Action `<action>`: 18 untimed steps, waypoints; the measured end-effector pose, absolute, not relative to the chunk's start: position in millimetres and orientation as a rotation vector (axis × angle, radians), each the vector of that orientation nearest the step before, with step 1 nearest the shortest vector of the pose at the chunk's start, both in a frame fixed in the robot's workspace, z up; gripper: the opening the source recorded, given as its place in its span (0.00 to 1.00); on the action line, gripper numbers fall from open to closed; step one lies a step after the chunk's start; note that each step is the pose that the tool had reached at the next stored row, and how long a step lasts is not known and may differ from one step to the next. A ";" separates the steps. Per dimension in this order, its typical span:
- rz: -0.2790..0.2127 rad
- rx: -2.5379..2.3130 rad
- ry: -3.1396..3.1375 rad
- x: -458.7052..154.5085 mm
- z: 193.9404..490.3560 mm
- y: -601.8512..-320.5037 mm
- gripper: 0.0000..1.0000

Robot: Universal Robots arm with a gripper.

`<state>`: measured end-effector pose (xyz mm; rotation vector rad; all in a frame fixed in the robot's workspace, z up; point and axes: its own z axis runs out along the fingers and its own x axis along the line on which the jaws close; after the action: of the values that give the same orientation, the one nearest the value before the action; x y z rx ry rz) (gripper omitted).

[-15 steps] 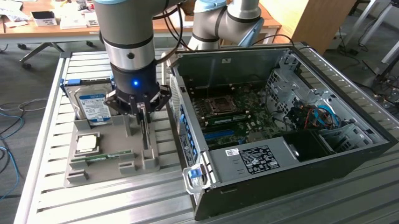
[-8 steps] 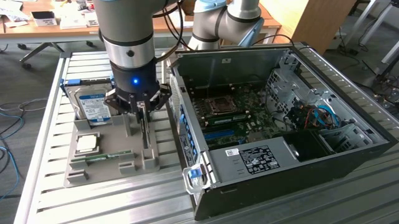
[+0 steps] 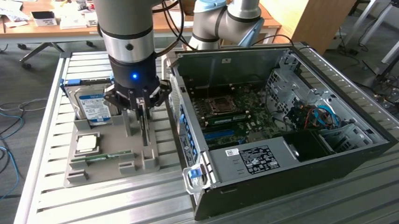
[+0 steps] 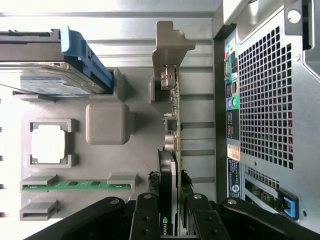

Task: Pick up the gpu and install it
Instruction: 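Pick up the gpu and move the gpu toward the slot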

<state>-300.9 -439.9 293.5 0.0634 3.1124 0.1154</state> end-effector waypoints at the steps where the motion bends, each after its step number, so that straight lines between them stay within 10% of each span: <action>1: 0.115 0.063 3.112 -300.9 294.7 -439.9 0.27; 18: 0.115 0.063 3.112 -300.9 317.3 -439.9 0.27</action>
<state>-300.9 -439.9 317.3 0.0634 3.1124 0.1154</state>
